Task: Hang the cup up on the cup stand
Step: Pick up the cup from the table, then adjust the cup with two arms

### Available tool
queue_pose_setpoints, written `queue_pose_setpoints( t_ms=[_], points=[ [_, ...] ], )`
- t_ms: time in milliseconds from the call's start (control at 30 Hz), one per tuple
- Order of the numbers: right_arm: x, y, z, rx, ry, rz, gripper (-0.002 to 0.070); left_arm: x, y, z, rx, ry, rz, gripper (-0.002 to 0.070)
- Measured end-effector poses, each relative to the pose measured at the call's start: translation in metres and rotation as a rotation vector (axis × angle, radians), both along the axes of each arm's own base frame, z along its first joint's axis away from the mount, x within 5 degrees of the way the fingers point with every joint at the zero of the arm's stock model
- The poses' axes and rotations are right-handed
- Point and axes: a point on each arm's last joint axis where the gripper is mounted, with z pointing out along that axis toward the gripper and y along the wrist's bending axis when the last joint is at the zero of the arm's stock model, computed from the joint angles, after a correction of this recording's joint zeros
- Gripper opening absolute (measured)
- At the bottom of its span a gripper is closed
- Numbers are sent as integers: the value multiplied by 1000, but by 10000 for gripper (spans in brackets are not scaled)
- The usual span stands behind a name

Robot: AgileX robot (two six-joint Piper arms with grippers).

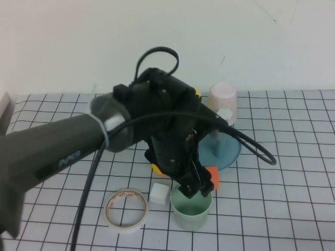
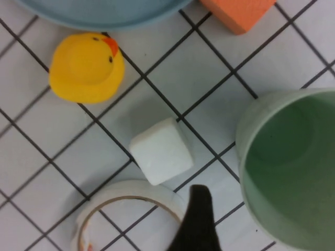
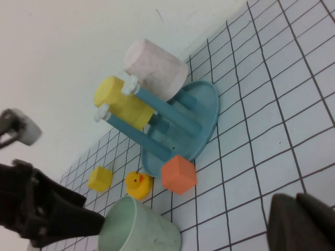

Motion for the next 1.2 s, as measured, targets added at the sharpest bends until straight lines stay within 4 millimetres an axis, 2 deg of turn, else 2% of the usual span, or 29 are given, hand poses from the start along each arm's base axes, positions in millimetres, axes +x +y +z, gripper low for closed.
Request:
queue_pose_setpoints(
  t_ms=[367,433,533,600,700,833,900,967,1033,1100,1200],
  points=[
    [0,0,0,0,0,0,-1,11,-10,-55,76,99,36,408],
    [0,0,0,0,0,0,-1,12,-12,-63,83,110,38,349],
    [0,0,0,0,0,0,-1,16,-11,-67,72,100,45,165],
    [0,0,0,0,2,2,-1,18,-12,-67,63,91,46,78],
    [0,0,0,0,3,3,-1,19,-13,-67,54,80,37,25],
    [0,1,-1,0,7,7,-1,19,-13,-53,20,32,24,8],
    [0,1,-1,-3,5,12,-1,17,-11,-33,-17,-18,10,7],
    [0,1,-1,-10,4,16,-1,11,-6,-5,-77,-89,3,7],
    [0,1,-1,-12,4,17,-1,0,4,21,-136,-165,-6,6],
    [-1,1,-1,-11,4,19,-1,-14,17,39,-176,-231,-17,6],
    [-1,2,-1,-3,7,24,-1,-41,40,50,-234,-314,-29,6]
  ],
)
